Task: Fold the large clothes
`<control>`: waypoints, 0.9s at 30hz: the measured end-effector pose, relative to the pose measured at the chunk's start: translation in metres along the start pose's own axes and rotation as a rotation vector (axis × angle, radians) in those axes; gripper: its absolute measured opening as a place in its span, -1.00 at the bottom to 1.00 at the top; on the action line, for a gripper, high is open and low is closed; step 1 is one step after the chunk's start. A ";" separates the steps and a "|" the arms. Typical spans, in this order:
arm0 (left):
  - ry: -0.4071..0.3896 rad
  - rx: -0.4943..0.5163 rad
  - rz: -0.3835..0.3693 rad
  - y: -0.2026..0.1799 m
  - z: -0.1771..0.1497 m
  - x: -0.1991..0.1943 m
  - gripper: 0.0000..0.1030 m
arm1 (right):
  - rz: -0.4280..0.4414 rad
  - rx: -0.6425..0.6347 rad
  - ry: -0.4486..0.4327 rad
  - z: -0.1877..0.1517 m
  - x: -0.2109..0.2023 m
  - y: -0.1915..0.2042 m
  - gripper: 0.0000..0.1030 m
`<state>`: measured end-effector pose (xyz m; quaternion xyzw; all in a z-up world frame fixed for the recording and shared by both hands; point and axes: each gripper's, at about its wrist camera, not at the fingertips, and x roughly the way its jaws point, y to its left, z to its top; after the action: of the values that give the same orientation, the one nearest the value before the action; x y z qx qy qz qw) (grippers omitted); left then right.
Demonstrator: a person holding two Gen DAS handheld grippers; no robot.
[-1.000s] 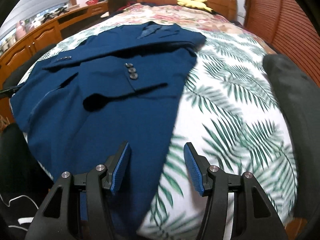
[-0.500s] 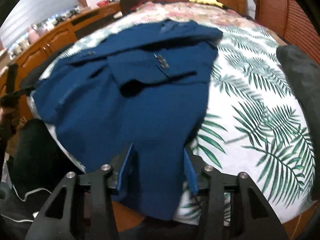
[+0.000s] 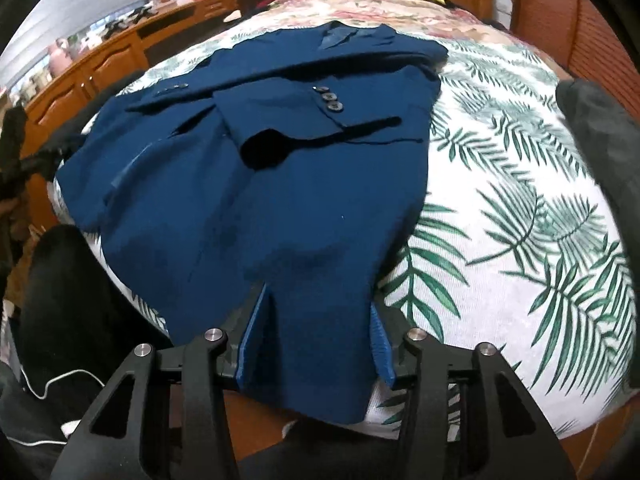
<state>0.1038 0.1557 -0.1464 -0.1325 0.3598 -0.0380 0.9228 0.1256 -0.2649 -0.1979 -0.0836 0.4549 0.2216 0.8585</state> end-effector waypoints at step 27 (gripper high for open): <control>-0.471 0.193 -0.055 -0.131 0.180 -0.191 -0.97 | 0.014 -0.043 -0.645 0.146 -0.227 0.010 -0.96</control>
<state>0.0875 0.1002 0.1408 -0.0588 0.1258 -0.0655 0.9881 0.1188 -0.2749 0.0715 -0.0241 0.1554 0.2520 0.9549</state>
